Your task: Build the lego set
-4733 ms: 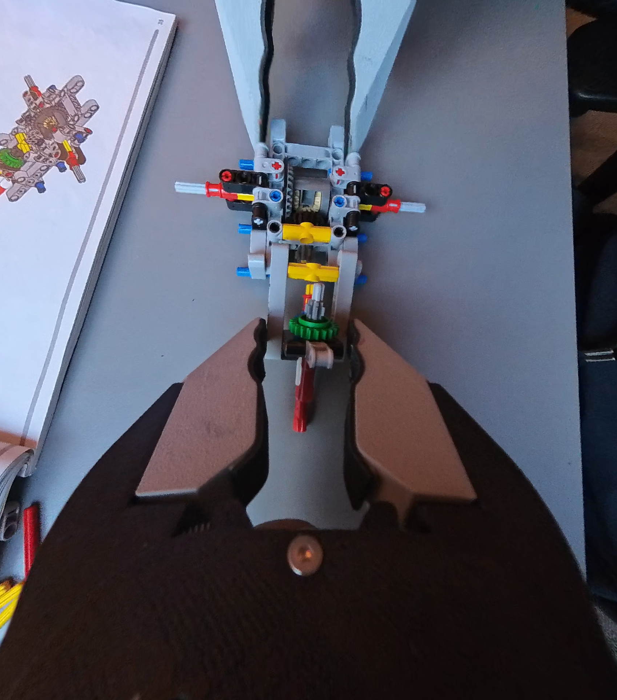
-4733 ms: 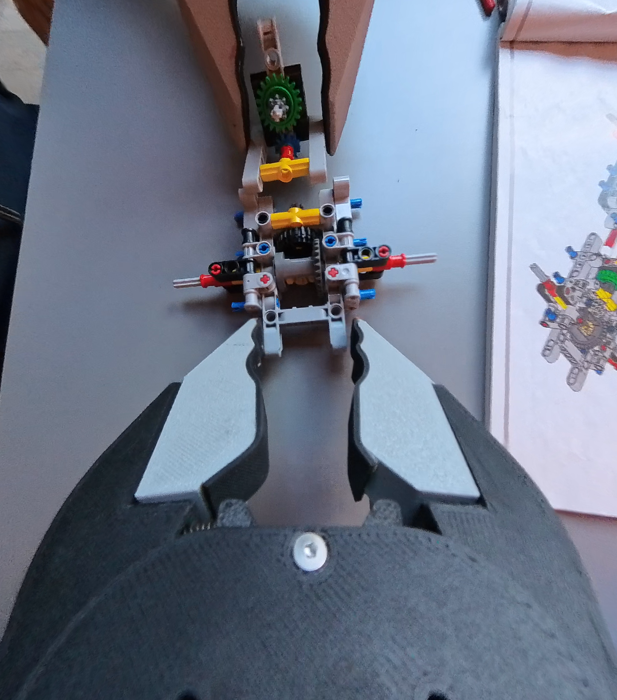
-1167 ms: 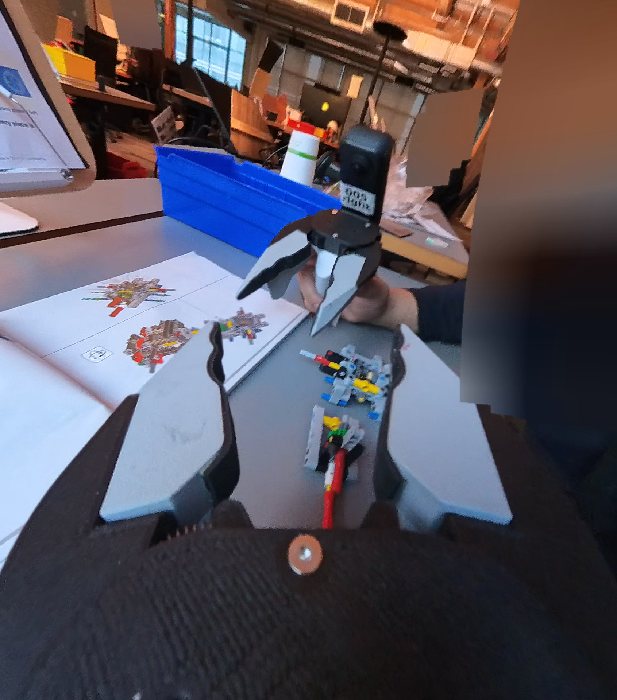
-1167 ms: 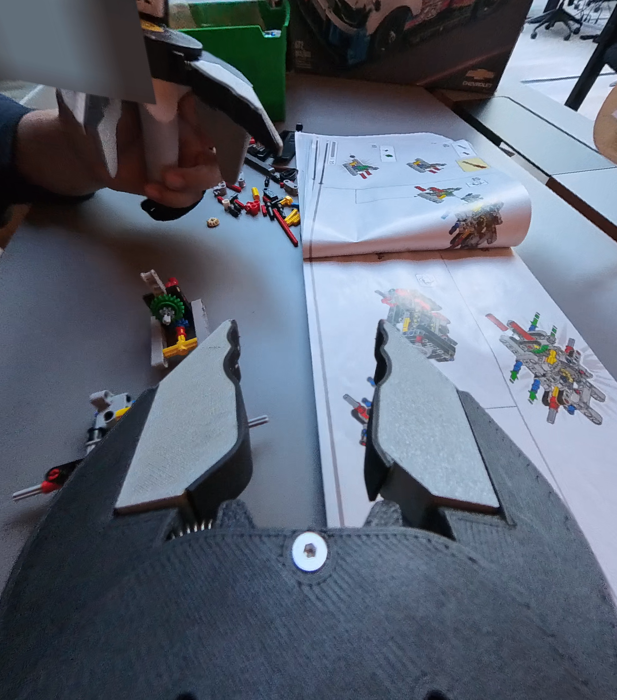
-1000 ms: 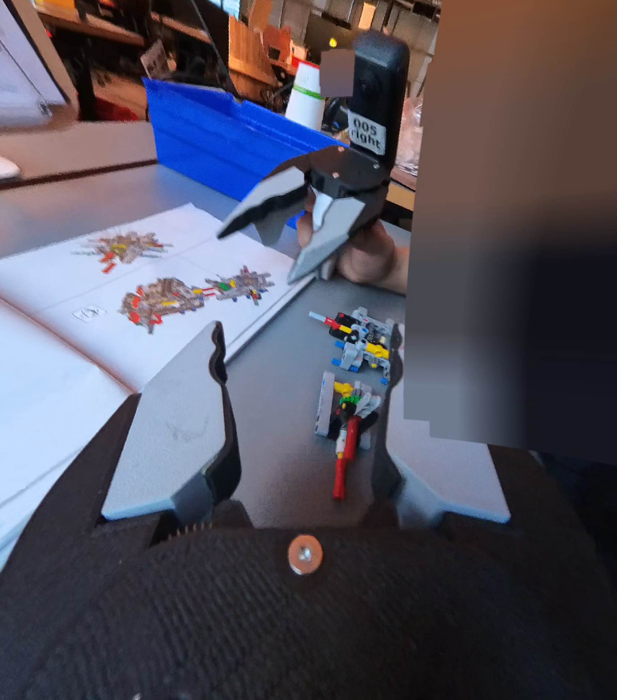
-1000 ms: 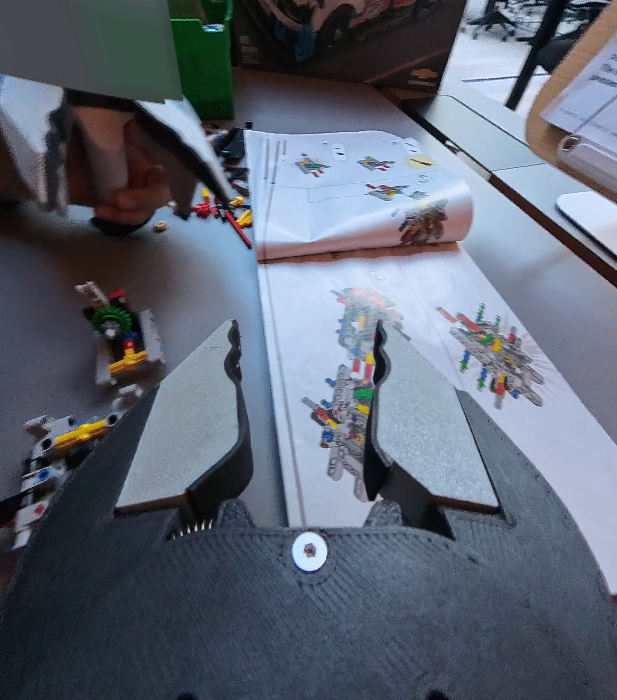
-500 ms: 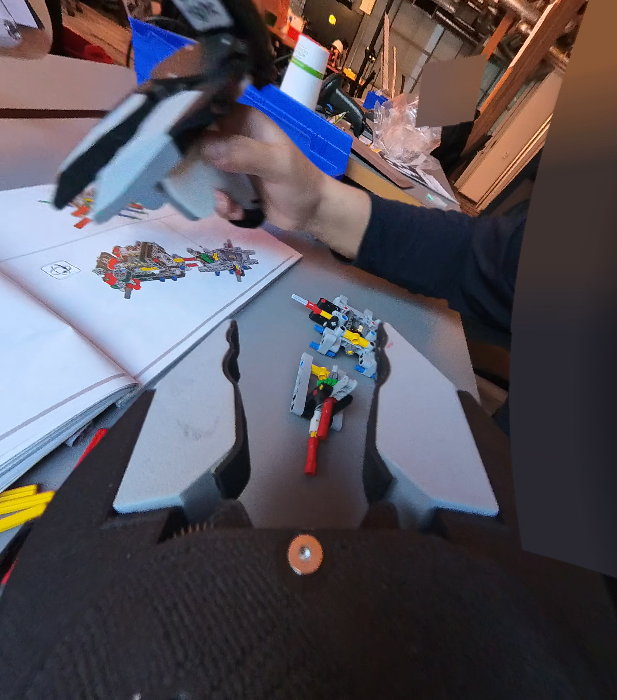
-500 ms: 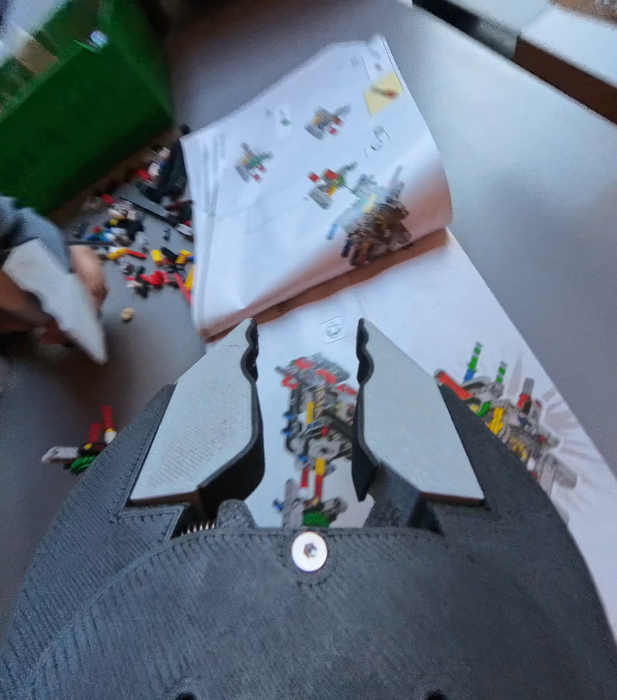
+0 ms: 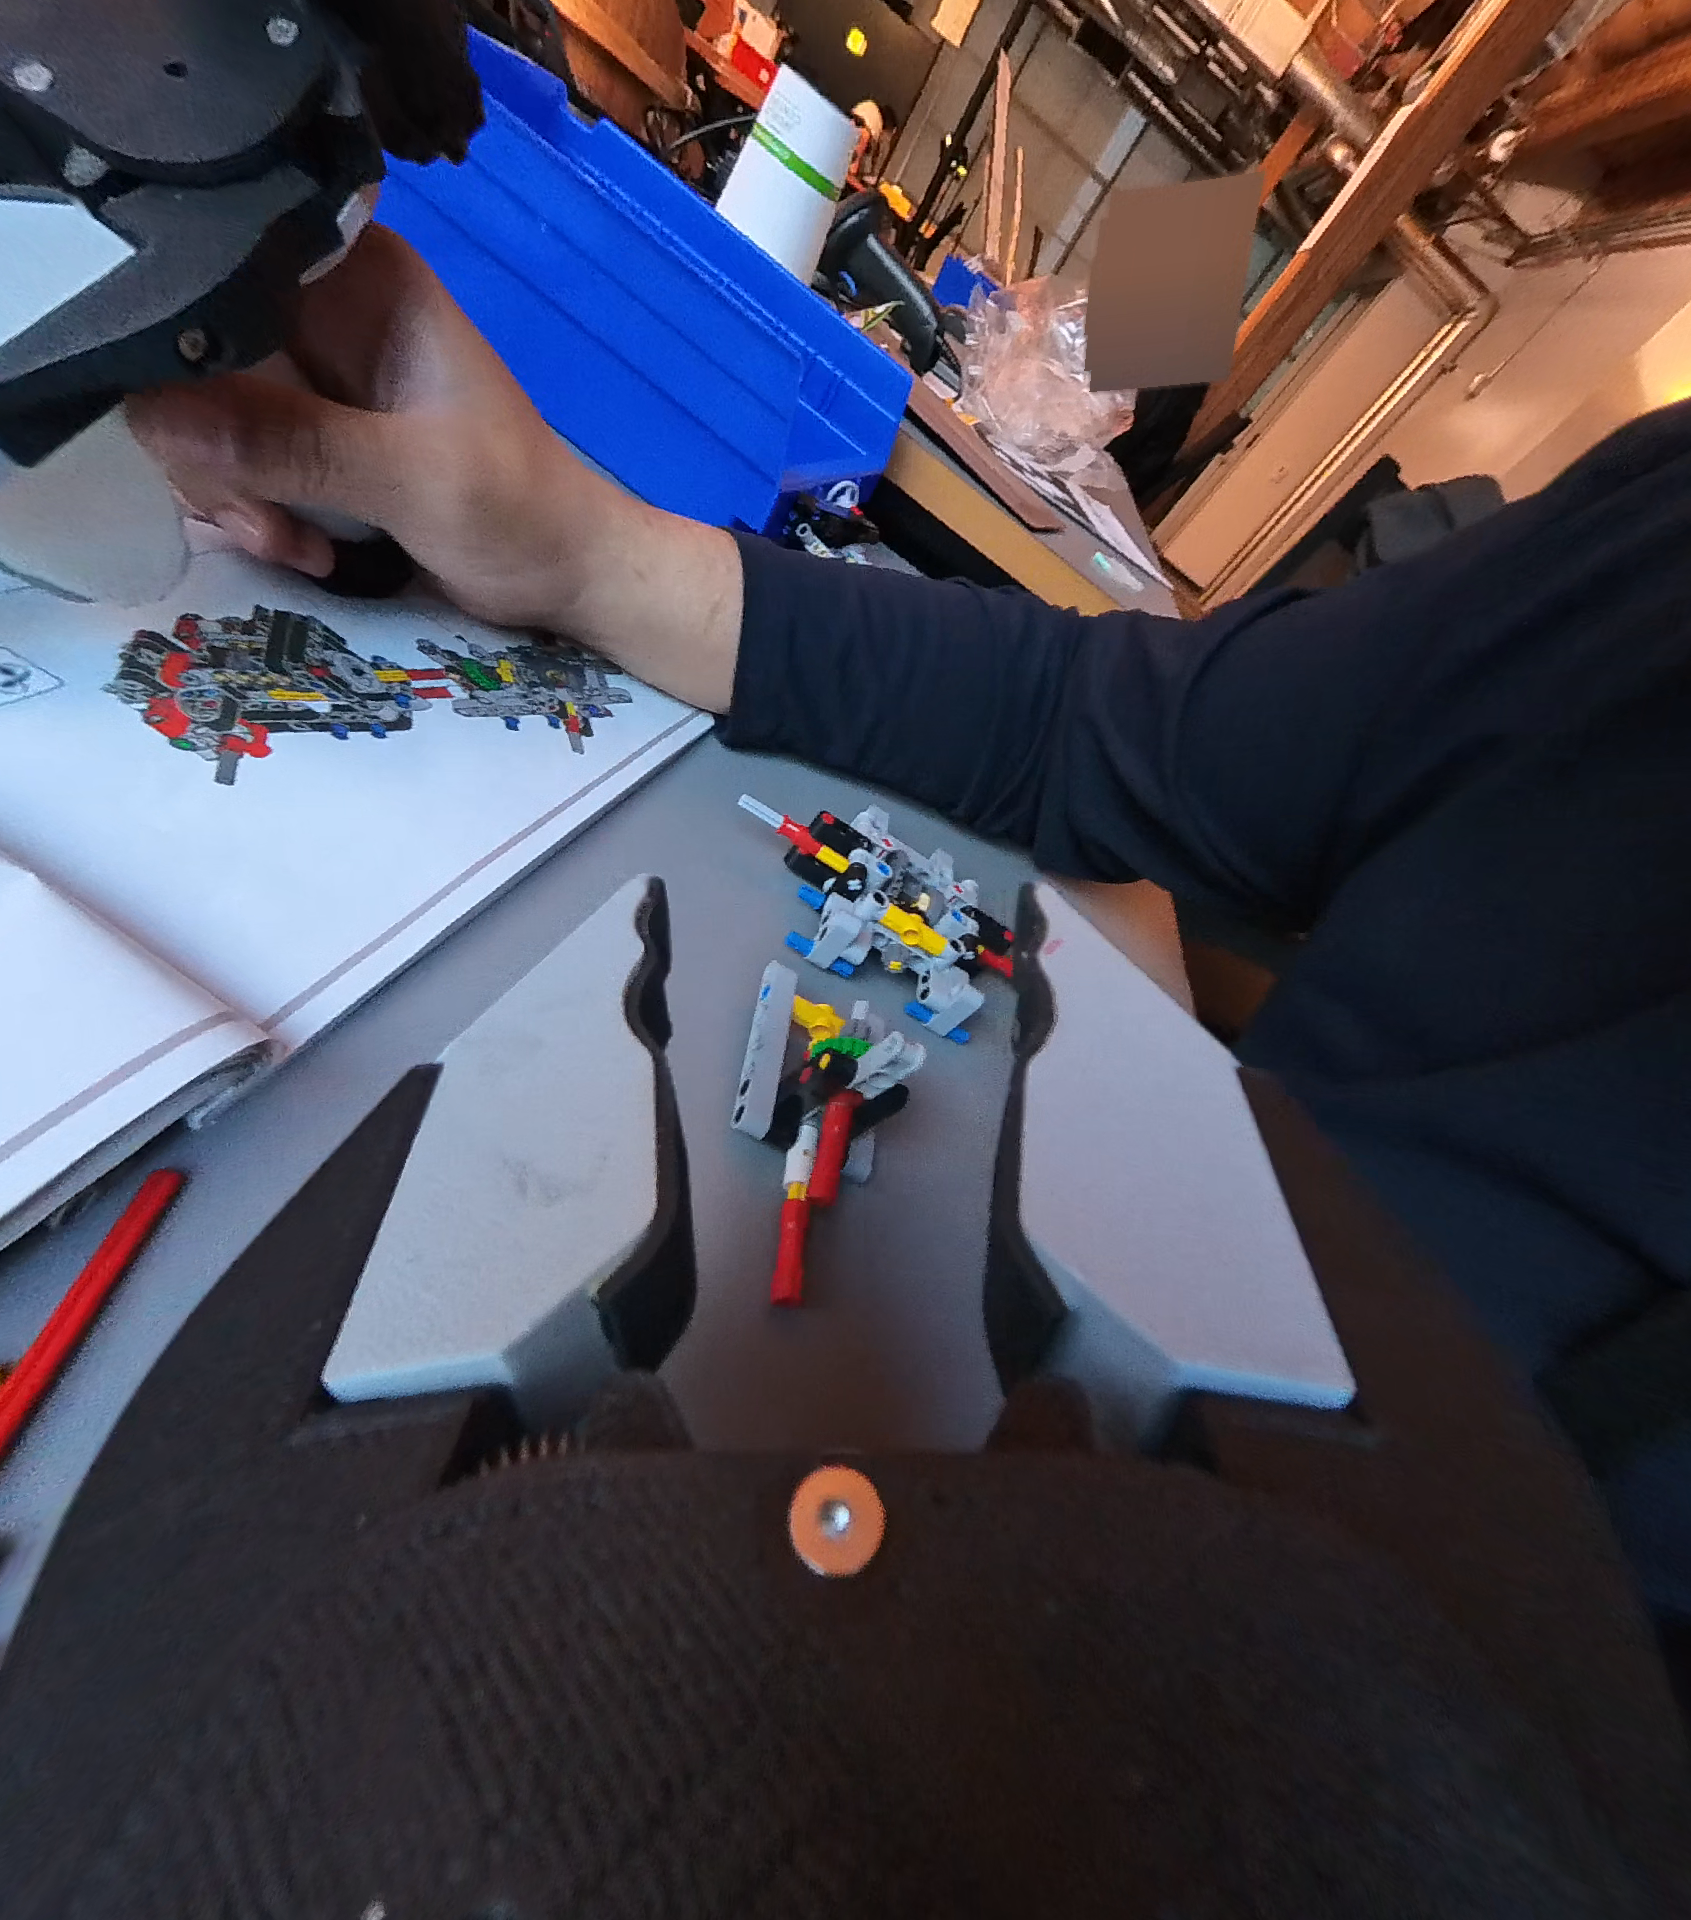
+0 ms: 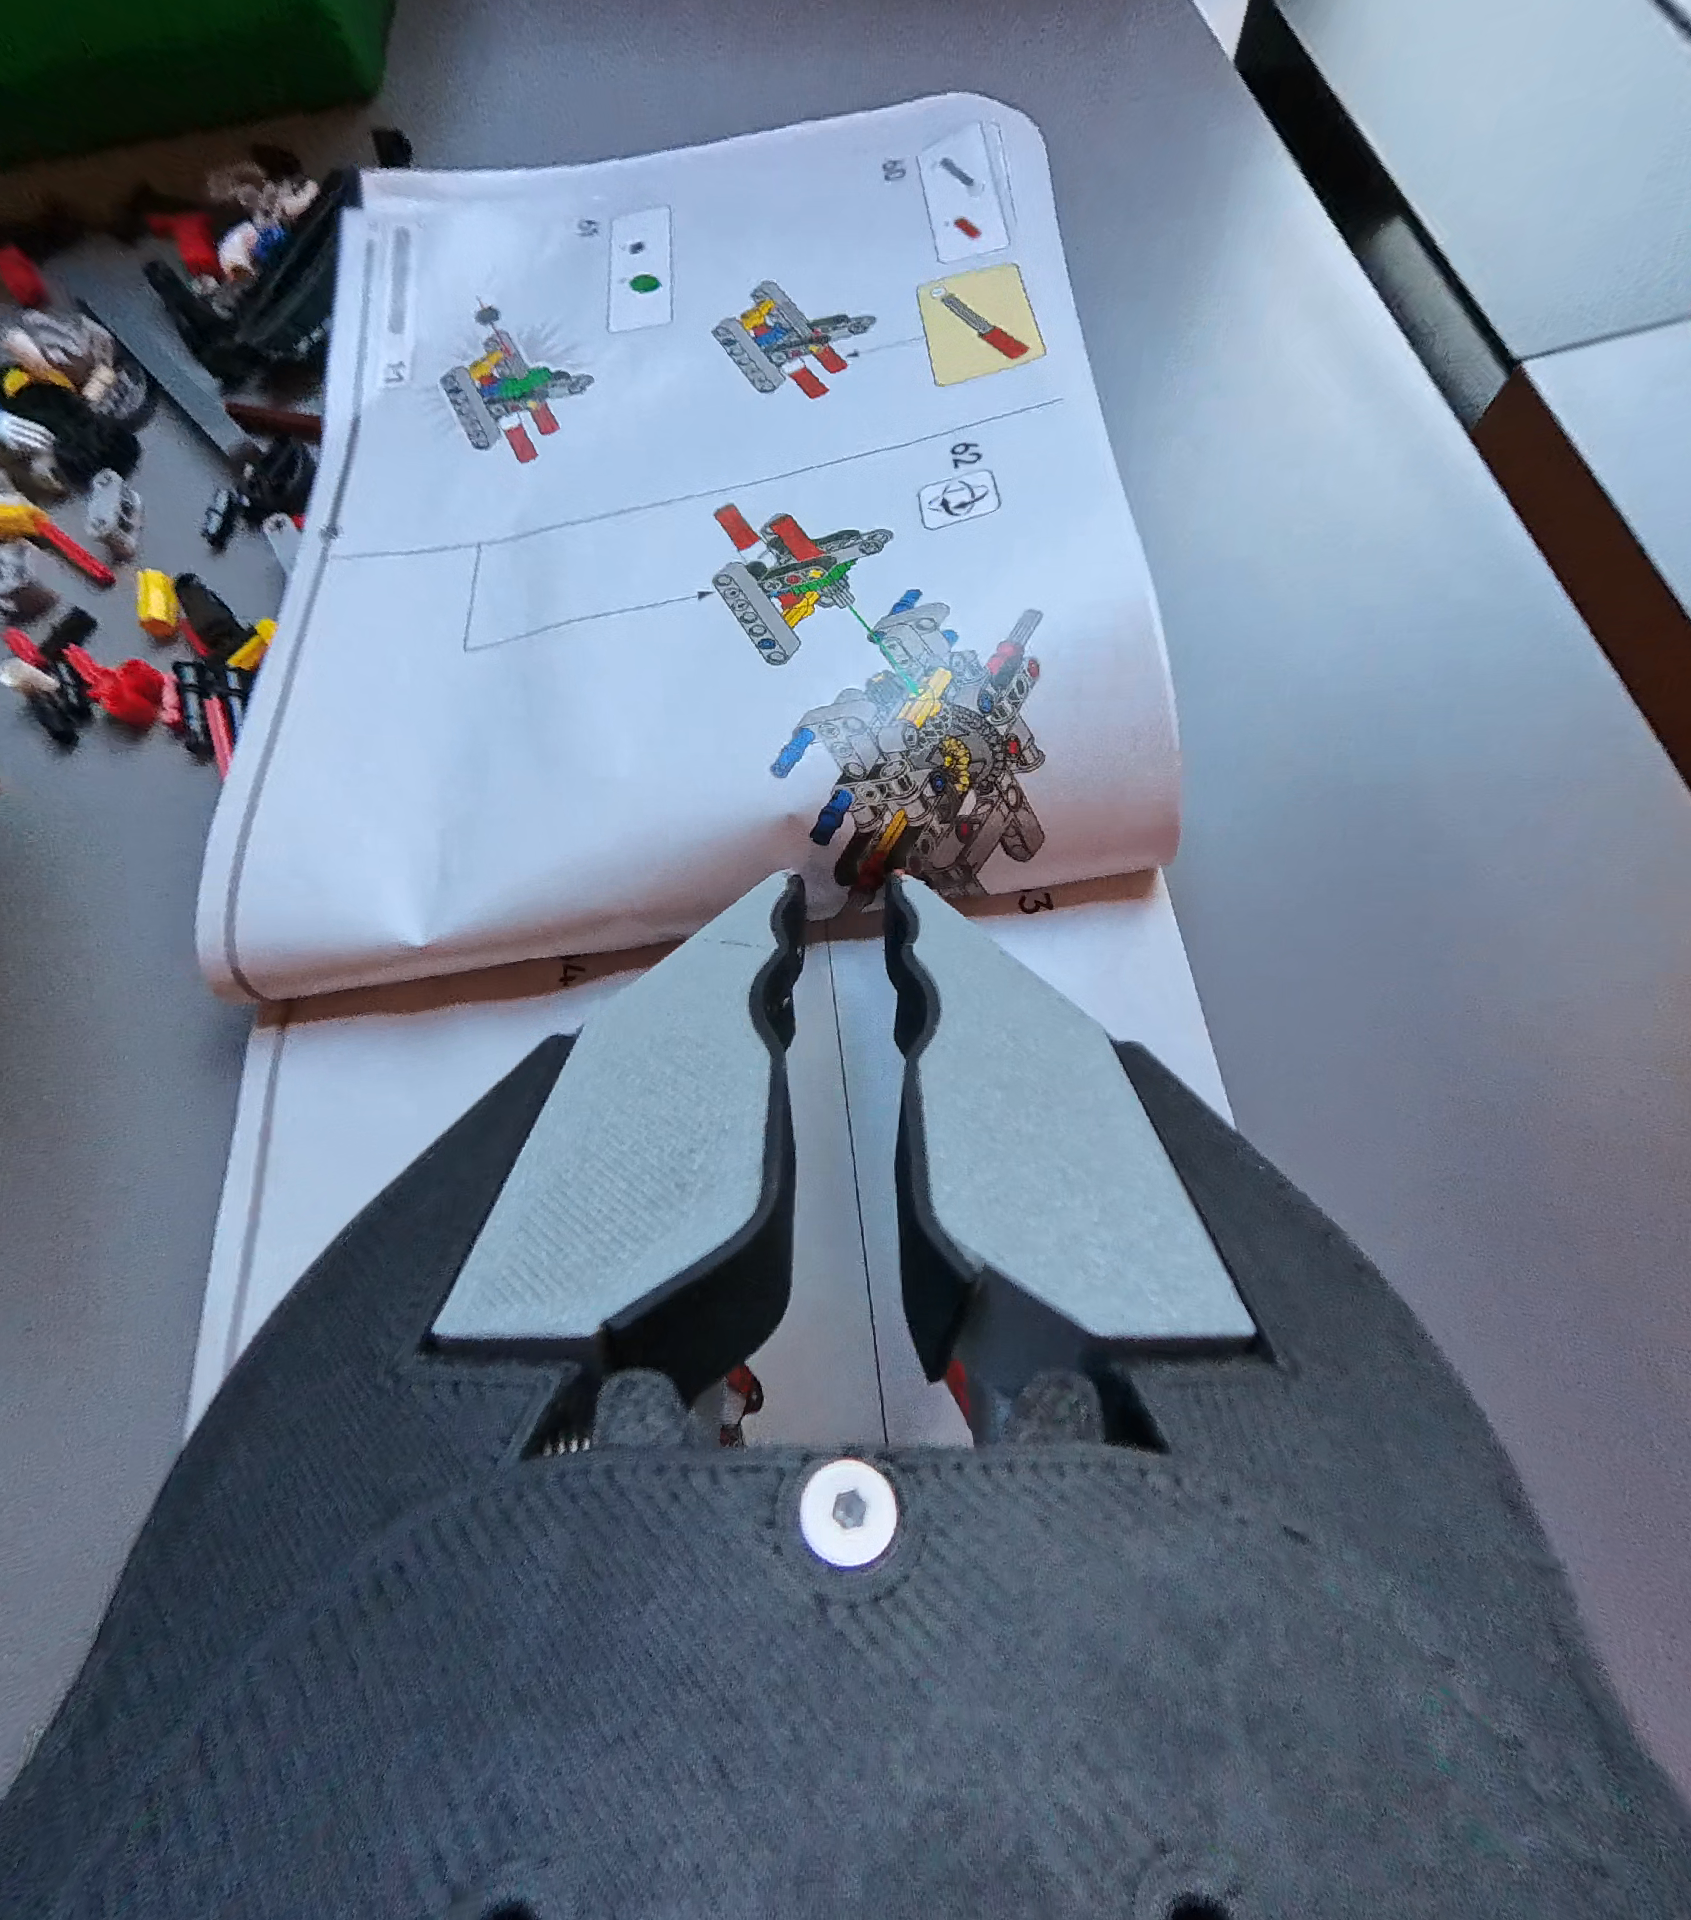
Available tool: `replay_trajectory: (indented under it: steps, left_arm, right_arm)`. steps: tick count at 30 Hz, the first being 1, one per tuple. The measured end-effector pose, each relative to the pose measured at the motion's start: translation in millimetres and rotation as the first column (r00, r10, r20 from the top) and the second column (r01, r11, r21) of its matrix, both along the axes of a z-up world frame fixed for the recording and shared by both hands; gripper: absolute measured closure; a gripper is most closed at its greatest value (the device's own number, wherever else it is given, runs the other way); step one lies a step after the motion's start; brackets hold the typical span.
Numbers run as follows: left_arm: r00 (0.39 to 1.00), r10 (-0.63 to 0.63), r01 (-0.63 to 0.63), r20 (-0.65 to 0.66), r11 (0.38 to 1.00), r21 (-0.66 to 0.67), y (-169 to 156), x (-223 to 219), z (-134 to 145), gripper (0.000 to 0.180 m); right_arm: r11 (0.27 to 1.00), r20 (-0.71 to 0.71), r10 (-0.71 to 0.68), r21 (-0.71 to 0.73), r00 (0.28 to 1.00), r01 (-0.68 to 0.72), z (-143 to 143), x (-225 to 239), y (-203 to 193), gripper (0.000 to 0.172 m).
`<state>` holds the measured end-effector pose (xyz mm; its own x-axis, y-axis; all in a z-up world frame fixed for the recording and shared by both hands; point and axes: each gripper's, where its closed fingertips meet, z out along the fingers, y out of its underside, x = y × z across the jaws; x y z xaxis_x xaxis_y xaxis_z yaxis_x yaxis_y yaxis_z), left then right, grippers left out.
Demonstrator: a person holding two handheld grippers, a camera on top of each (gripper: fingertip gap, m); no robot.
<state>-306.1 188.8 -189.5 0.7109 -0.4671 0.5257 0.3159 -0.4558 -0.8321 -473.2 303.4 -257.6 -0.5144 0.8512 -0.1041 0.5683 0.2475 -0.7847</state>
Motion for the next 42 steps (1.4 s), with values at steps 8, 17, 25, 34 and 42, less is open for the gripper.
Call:
replay_trajectory:
  steps: [8, 17, 25, 34, 42]
  left_arm:
    - [1.000, -0.025, 0.025, 0.012, 0.999, -0.046, 1, 5, -11, 0.119]
    - [0.999, -0.029, 0.028, -0.026, 0.999, -0.038, 0, 8, -11, 0.120]
    - [1.000, -0.030, 0.030, 0.005, 0.997, -0.066, 2, 9, -17, 0.123]
    - [0.999, -0.031, 0.031, -0.010, 0.999, -0.035, -1, 11, -9, 0.123]
    - [0.996, -0.055, 0.050, -0.076, 0.997, -0.066, -3, 12, -15, 0.114]
  right_arm:
    - [0.942, -0.113, 0.071, 0.335, 0.991, -0.029, -1, -3, -7, 0.172]
    - [0.574, -0.114, 0.217, 0.818, 0.969, -0.032, -5, -9, -9, 0.172]
    - [0.345, 0.287, 0.243, 0.867, 0.927, -0.359, -11, -9, -10, 0.172]
    - [0.391, 0.451, 0.204, 0.776, 0.869, -0.495, -12, -8, -10, 0.172]
    - [0.500, 0.389, 0.168, 0.758, 0.906, -0.419, -12, -9, -11, 0.172]
